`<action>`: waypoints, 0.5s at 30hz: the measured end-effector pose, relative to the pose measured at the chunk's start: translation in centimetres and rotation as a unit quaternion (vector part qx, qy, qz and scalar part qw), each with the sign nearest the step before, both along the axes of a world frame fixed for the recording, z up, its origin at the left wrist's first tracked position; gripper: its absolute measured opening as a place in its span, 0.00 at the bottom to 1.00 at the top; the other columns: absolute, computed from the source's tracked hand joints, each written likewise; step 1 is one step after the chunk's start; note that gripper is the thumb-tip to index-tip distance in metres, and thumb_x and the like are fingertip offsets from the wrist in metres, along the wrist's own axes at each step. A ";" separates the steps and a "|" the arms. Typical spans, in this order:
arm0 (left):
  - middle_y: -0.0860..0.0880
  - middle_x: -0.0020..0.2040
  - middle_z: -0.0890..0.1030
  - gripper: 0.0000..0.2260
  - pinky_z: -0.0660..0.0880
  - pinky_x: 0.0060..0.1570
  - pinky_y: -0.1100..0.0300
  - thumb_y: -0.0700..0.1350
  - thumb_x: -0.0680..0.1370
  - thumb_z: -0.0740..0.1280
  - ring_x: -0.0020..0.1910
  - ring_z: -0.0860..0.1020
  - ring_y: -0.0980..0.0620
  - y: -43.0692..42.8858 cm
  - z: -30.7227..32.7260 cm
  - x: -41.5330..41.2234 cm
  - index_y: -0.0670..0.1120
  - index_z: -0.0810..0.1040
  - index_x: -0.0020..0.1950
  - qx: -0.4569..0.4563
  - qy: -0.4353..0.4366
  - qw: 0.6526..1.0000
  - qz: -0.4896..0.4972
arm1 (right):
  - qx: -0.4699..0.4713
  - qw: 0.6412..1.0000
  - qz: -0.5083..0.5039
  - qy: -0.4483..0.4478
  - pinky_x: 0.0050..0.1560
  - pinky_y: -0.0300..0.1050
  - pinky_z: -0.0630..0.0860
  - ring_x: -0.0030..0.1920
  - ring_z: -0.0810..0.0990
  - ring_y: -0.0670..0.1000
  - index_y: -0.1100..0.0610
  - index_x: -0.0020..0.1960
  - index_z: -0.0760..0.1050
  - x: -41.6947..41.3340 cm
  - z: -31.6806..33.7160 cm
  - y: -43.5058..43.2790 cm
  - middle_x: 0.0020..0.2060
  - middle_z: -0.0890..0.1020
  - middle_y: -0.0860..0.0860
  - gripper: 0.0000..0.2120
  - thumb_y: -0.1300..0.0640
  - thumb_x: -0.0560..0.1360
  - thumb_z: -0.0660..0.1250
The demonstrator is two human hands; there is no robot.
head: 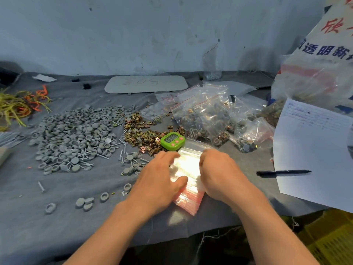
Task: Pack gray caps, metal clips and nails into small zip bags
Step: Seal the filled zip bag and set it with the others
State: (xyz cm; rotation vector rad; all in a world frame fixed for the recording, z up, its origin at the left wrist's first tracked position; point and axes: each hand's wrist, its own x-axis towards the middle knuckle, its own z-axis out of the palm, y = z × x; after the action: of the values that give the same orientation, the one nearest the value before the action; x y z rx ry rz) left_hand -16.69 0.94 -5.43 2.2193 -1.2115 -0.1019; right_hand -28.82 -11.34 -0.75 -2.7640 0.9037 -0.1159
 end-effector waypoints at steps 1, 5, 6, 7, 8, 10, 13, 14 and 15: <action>0.63 0.61 0.71 0.34 0.69 0.53 0.60 0.58 0.74 0.75 0.54 0.74 0.60 0.0 -0.2 0.0 0.61 0.62 0.76 -0.014 0.016 1.000 0.012 | 0.009 0.998 -0.035 -0.046 0.45 0.50 0.74 0.49 0.78 0.57 0.56 0.47 0.75 -0.1 0.2 -0.2 0.50 0.77 0.52 0.05 0.63 0.77 0.61; 0.65 0.60 0.72 0.44 0.70 0.54 0.57 0.59 0.72 0.76 0.54 0.75 0.56 -0.1 -0.6 0.1 0.63 0.52 0.80 -0.009 0.033 0.999 0.043 | 0.129 0.939 -0.140 -0.287 0.38 0.49 0.71 0.41 0.79 0.51 0.52 0.41 0.74 0.0 0.8 -0.5 0.38 0.80 0.48 0.11 0.58 0.82 0.60; 0.64 0.61 0.74 0.39 0.70 0.54 0.57 0.59 0.74 0.74 0.56 0.75 0.56 -0.1 -0.6 0.0 0.62 0.57 0.79 0.002 0.016 0.999 0.033 | 0.196 0.905 -0.144 -0.348 0.40 0.49 0.74 0.41 0.81 0.51 0.52 0.41 0.75 0.2 1.0 -0.3 0.38 0.83 0.48 0.11 0.58 0.82 0.61; 0.62 0.63 0.75 0.31 0.71 0.56 0.57 0.59 0.76 0.71 0.59 0.74 0.56 0.0 -0.7 0.0 0.61 0.62 0.77 0.013 -0.008 1.000 0.019 | 0.269 0.863 -0.145 -0.403 0.43 0.50 0.79 0.42 0.84 0.52 0.53 0.41 0.75 0.4 1.2 0.0 0.39 0.86 0.49 0.11 0.60 0.82 0.61; 0.60 0.64 0.74 0.25 0.71 0.60 0.56 0.59 0.79 0.67 0.62 0.73 0.55 0.0 -0.7 -0.2 0.59 0.68 0.75 0.023 -0.035 0.999 0.003 | 0.336 0.816 -0.145 -0.448 0.46 0.52 0.82 0.42 0.87 0.54 0.55 0.42 0.75 0.6 1.4 0.3 0.40 0.87 0.51 0.11 0.61 0.82 0.60; 0.58 0.65 0.74 0.18 0.70 0.65 0.55 0.57 0.82 0.61 0.65 0.71 0.54 -0.1 -0.5 -0.6 0.56 0.75 0.71 0.037 -0.076 0.996 -0.024 | 0.431 0.734 -0.141 -0.505 0.46 0.51 0.84 0.41 0.88 0.56 0.56 0.45 0.73 0.9 2.0 0.8 0.40 0.88 0.55 0.11 0.64 0.84 0.57; 0.57 0.63 0.75 0.19 0.70 0.64 0.54 0.56 0.82 0.58 0.62 0.71 0.53 -0.4 -0.2 -1.2 0.56 0.75 0.71 0.088 -0.123 0.988 -0.029 | 0.543 0.647 -0.127 -0.519 0.43 0.48 0.85 0.41 0.88 0.57 0.58 0.47 0.70 1.2 2.5 1.1 0.41 0.88 0.58 0.10 0.64 0.85 0.55; 0.57 0.63 0.76 0.19 0.70 0.64 0.53 0.56 0.81 0.60 0.62 0.73 0.53 -0.3 0.1 -1.1 0.57 0.75 0.71 0.089 -0.110 0.990 -0.011 | 0.575 0.628 -0.122 -0.510 0.42 0.48 0.85 0.40 0.88 0.56 0.58 0.48 0.70 1.3 2.5 1.2 0.42 0.88 0.59 0.10 0.64 0.86 0.55; 0.58 0.63 0.78 0.18 0.71 0.64 0.53 0.55 0.80 0.64 0.62 0.75 0.53 -0.1 0.6 -1.0 0.58 0.75 0.70 0.066 -0.069 0.995 0.022 | 0.594 0.617 -0.121 -0.502 0.41 0.47 0.84 0.40 0.88 0.56 0.59 0.49 0.71 1.4 2.3 1.2 0.42 0.88 0.59 0.09 0.64 0.86 0.55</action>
State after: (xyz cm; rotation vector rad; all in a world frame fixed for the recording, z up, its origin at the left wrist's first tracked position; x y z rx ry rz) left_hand -17.68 0.79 -4.87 2.4005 -1.2598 -0.0097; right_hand -27.41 -10.11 1.57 -0.9848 0.5824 -0.7099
